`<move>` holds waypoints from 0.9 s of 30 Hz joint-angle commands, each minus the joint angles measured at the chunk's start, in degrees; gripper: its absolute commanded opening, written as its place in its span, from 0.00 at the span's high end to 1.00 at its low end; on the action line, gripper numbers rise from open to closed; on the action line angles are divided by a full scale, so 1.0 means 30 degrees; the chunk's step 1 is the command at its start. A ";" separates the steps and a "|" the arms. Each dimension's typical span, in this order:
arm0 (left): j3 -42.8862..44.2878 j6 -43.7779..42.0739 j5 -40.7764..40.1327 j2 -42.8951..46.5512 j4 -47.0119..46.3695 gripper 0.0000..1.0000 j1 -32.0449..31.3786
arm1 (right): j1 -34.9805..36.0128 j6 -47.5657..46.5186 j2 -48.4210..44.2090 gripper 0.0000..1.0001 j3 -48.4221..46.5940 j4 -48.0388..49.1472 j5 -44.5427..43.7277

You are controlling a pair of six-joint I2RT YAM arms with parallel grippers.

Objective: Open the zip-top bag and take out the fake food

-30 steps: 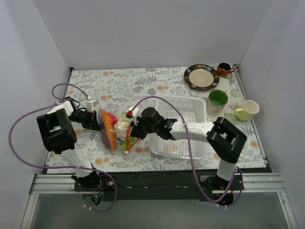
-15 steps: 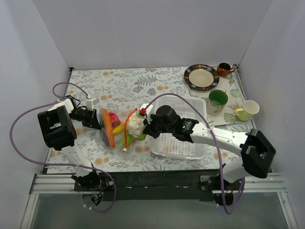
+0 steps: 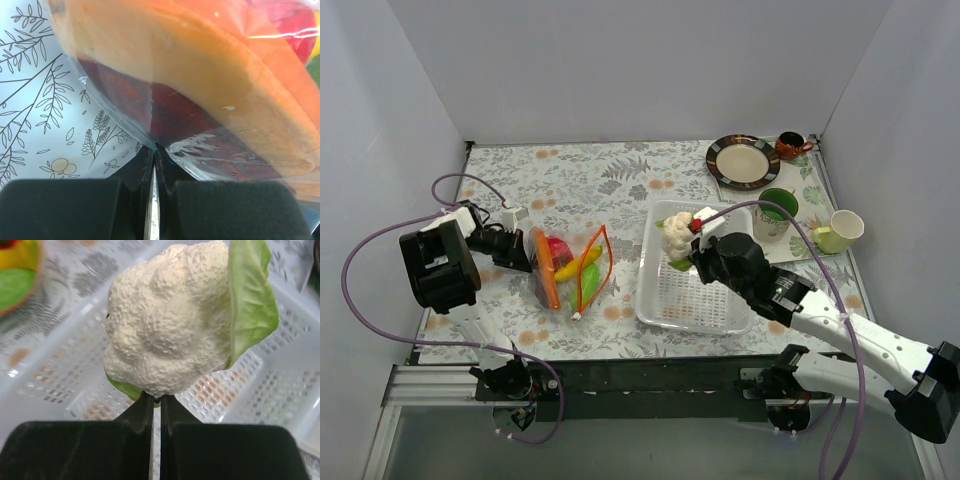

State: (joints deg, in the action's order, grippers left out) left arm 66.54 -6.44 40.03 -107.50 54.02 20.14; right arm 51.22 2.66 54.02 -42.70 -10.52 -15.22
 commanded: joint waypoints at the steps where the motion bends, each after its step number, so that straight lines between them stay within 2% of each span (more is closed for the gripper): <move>1: 0.0348 -0.0432 0.0016 0.0326 0.0041 1.00 0.0084 | -0.1777 0.1749 0.0566 0.97 0.1809 -0.0184 -0.2163; 4: 0.0377 -0.0491 0.0074 0.0415 0.0186 1.00 0.0141 | -0.3009 0.2220 0.1327 0.95 0.1870 0.0139 -0.1548; 7: 0.0319 -0.0696 -0.0013 0.0531 0.0275 1.00 0.0112 | -0.3334 0.1578 0.2002 0.51 0.0880 0.0052 -0.1400; 8: 0.0261 -0.0667 -0.0072 0.0561 0.0246 1.00 0.0112 | -0.3334 0.1431 0.2206 0.05 0.0583 0.0022 -0.1748; 9: 0.0260 -0.0638 -0.0101 0.0561 0.0187 1.00 0.0112 | -0.3334 0.1255 0.2295 0.02 0.0203 -0.0152 -0.2129; 12: 0.0261 -0.0609 -0.0219 0.0502 0.0129 1.00 0.0112 | -0.3334 0.0727 0.2967 0.02 -0.1786 -0.1116 -0.3652; 13: 0.0260 -0.0579 -0.0219 0.0531 0.0128 1.00 0.0141 | -0.3334 0.0755 0.3376 0.02 -0.3417 -0.2542 -0.4033; 15: 0.0173 -0.0637 -0.0248 0.0561 0.0041 1.00 0.0112 | -0.2491 0.0814 0.4694 0.02 -0.4775 -0.3665 -0.5060; 19: 0.0143 -0.0579 -0.0132 0.0473 0.0011 1.00 0.0141 | 0.1054 -0.1581 0.5545 0.03 -0.5396 -0.0542 -0.4977; 22: -0.0061 -0.0608 -0.0130 0.0590 -0.0018 1.00 0.0112 | 0.2670 -0.2875 0.6772 0.15 -0.5543 0.2066 -0.2347; 23: -0.0091 -0.0608 -0.0131 0.0619 -0.0047 1.00 0.0112 | 0.2875 -0.3022 0.7156 0.27 -0.5630 0.2856 -0.0569; 24: -0.0120 -0.0637 -0.0218 0.0620 -0.0076 1.00 0.0112 | 0.3109 -0.3024 0.7537 0.34 -0.5834 0.3153 0.0406; 25: -0.0092 -0.0667 -0.0248 0.0620 -0.0077 1.00 0.0112 | 0.3199 -0.3024 0.8381 0.51 -0.5981 0.3330 0.1953; 27: -0.0062 -0.0754 -0.0277 0.0590 0.0011 1.00 0.0112 | 0.3461 -0.2615 0.9264 0.58 -0.6535 0.4004 0.2931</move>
State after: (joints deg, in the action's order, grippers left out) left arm 66.48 -7.27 39.86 -107.48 54.59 20.18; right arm 60.84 -4.05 77.43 -58.02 -5.98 -17.39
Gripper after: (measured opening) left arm 0.010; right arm 0.481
